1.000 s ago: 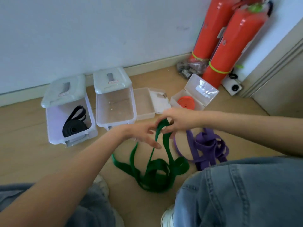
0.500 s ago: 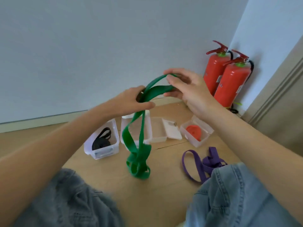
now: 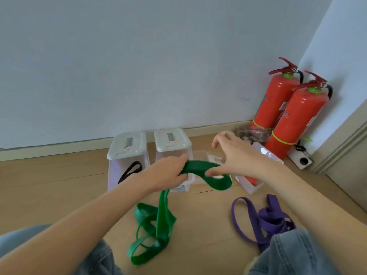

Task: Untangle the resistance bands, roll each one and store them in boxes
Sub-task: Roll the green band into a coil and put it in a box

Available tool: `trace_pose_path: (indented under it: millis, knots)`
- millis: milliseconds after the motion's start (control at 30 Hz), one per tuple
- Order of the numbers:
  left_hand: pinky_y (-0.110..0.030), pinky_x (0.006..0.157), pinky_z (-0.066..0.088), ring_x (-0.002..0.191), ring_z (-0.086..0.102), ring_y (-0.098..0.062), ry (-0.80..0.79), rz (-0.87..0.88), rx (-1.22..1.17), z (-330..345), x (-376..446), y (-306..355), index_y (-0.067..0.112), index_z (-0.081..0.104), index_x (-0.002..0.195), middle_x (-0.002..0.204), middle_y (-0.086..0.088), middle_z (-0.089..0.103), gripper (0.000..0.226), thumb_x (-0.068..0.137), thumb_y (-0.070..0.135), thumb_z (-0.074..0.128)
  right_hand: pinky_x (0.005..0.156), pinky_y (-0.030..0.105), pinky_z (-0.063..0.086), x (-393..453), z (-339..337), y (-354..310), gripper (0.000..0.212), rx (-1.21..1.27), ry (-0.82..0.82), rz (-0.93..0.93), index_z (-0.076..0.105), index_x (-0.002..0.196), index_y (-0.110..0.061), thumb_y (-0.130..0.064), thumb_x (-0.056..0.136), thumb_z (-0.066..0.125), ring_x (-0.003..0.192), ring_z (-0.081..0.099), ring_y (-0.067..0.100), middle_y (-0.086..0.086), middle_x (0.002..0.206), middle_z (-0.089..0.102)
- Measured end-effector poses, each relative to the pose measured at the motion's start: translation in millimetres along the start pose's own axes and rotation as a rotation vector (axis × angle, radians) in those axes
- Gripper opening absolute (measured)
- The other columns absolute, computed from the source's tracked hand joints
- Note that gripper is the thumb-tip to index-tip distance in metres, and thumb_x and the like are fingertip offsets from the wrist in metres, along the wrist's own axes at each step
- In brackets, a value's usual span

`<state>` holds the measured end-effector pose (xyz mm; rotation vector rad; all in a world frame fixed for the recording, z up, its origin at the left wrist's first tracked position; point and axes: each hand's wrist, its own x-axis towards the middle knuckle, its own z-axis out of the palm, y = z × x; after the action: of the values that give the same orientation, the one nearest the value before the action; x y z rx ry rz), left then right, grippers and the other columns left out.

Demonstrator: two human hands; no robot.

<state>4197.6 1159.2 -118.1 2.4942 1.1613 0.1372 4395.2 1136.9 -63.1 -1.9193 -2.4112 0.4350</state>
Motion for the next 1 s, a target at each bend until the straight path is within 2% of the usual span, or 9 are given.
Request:
trace_pose_path:
  millis: [100, 167, 233, 400, 500, 633, 767, 867, 1000]
  knots:
    - [-0.017, 0.050, 0.028, 0.058, 0.039, -0.002, -0.004, 0.046, -0.044, 5.4, 4.1, 10.2, 0.026, 0.031, 0.073, 0.068, 0.012, 0.039, 0.025, 0.088, 0.017, 0.049, 0.095, 0.037, 0.042, 0.7, 19.6, -15.1, 0.097, 0.028, -0.273, -0.008, 0.031, 0.135, -0.021, -0.062, 0.059, 0.073, 0.116, 0.047, 0.022, 0.000, 0.132, 0.042]
    - [-0.016, 0.051, 0.031, 0.058, 0.039, -0.002, 0.045, 0.048, -0.118, 3.1, 1.9, 12.7, 0.027, 0.031, 0.070, 0.068, 0.011, 0.040, 0.028, 0.087, 0.015, 0.049, 0.083, 0.031, 0.048, 3.8, 28.9, -20.9, 0.054, 0.057, -0.357, -0.026, 0.050, 0.112, -0.018, -0.044, 0.071, 0.075, 0.097, 0.057, 0.020, -0.001, 0.103, 0.057]
    - [-0.013, 0.052, 0.032, 0.055, 0.039, -0.001, 0.127, 0.022, -0.238, 1.0, -2.1, 11.2, 0.021, 0.038, 0.074, 0.067, 0.009, 0.042, 0.019, 0.086, 0.012, 0.050, 0.067, 0.029, 0.046, 4.0, 23.6, -24.5, 0.014, 0.245, -0.189, -0.072, 0.056, 0.082, -0.017, -0.022, 0.078, 0.068, 0.076, 0.060, 0.018, -0.001, 0.076, 0.058]
    - [-0.012, 0.061, 0.043, 0.063, 0.050, -0.002, 0.019, -0.128, -0.438, 21.3, -18.7, -2.1, 0.027, 0.046, 0.077, 0.070, 0.011, 0.049, 0.018, 0.081, 0.013, 0.058, 0.056, 0.019, 0.044, -11.0, -14.1, -32.4, 0.016, 1.125, 0.102, -0.247, 0.064, 0.070, -0.026, -0.010, 0.069, 0.063, 0.056, 0.051, 0.009, -0.007, 0.053, 0.051]
    - [-0.023, 0.065, 0.045, 0.067, 0.053, -0.014, -0.007, -0.146, -0.345, 26.4, -24.5, -5.7, 0.029, 0.041, 0.071, 0.069, 0.006, 0.049, 0.024, 0.082, 0.015, 0.057, 0.059, 0.022, 0.044, -16.7, -21.2, -25.9, 0.012, 1.345, 0.202, -0.228, 0.062, 0.075, -0.013, -0.002, 0.076, 0.060, 0.054, 0.051, 0.010, -0.001, 0.052, 0.048]
    - [-0.025, 0.063, 0.047, 0.063, 0.050, -0.015, 0.211, -0.175, -0.548, -29.5, -23.2, -1.4, 0.017, 0.048, 0.069, 0.066, -0.001, 0.049, 0.021, 0.080, 0.015, 0.066, 0.064, 0.023, 0.041, -16.3, -28.3, -2.7, 0.022, 0.963, 0.432, -0.014, 0.053, 0.067, -0.014, 0.002, 0.081, 0.058, 0.053, 0.048, 0.010, 0.001, 0.054, 0.049]
    - [-0.016, 0.055, 0.044, 0.058, 0.054, -0.011, 0.494, 0.022, -0.977, -85.5, -33.2, -2.9, 0.024, 0.052, 0.062, 0.057, 0.003, 0.051, 0.019, 0.073, 0.013, 0.064, 0.061, 0.028, 0.038, -16.1, -20.9, 8.7, 0.021, 0.550, 0.284, -0.054, 0.054, 0.065, -0.015, -0.008, 0.076, 0.070, 0.056, 0.048, 0.013, 0.002, 0.060, 0.052]
    - [-0.016, 0.048, 0.032, 0.048, 0.040, -0.008, 0.187, -0.216, -0.413, -59.0, -26.8, -4.5, 0.019, 0.043, 0.061, 0.052, 0.007, 0.039, 0.028, 0.078, 0.008, 0.062, 0.068, 0.024, 0.043, -15.4, -7.3, 12.7, 0.029, 0.426, -0.035, 0.050, 0.056, 0.084, -0.023, -0.032, 0.070, 0.080, 0.074, 0.055, 0.009, -0.009, 0.081, 0.058]
    - [-0.017, 0.048, 0.030, 0.051, 0.040, -0.007, -0.014, -0.150, -0.282, -17.1, -15.6, 9.4, 0.019, 0.042, 0.062, 0.058, 0.006, 0.042, 0.025, 0.075, 0.008, 0.061, 0.102, 0.024, 0.034, -11.9, 1.8, 11.2, 0.116, 0.481, -0.206, 0.037, 0.022, 0.144, -0.031, -0.064, 0.046, 0.075, 0.122, 0.039, 0.003, -0.014, 0.133, 0.039]
